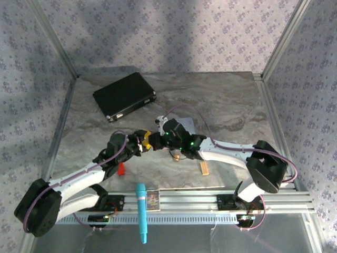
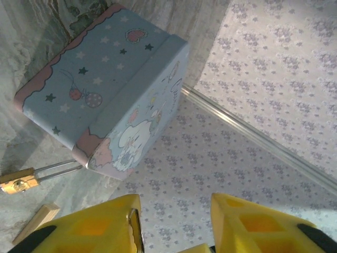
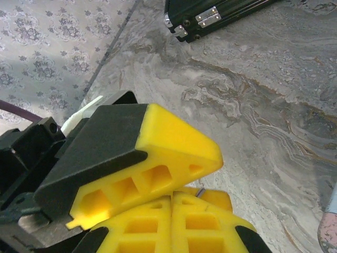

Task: Unlock the padlock with the key

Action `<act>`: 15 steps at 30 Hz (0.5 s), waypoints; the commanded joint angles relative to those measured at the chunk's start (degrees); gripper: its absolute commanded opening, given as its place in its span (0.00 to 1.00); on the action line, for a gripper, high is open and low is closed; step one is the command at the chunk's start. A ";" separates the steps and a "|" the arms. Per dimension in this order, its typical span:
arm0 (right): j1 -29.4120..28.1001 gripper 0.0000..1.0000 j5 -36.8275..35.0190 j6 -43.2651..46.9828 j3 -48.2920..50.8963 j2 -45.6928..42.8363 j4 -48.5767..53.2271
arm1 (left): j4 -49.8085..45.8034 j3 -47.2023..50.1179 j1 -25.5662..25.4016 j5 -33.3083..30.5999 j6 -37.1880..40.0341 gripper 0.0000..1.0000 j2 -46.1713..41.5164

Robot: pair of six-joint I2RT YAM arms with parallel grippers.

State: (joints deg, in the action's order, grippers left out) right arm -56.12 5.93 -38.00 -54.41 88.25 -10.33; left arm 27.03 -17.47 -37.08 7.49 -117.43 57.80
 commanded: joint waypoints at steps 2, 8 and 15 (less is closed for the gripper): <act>1.13 0.00 0.52 1.18 0.19 -2.74 1.41 | -1.03 -0.45 0.25 -0.01 -0.18 0.31 0.55; 1.19 0.00 0.18 0.12 2.42 -3.39 0.31 | -2.36 -1.20 0.58 0.35 1.28 0.13 0.78; 1.76 0.00 -0.12 0.34 2.65 -4.15 0.82 | -5.00 -2.33 0.69 -1.05 4.50 0.00 -0.98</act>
State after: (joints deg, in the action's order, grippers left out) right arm -54.83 6.04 -37.91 -52.07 85.82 -9.82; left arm 25.45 -17.65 -36.75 7.99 -115.07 58.37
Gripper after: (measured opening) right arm 0.055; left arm 0.067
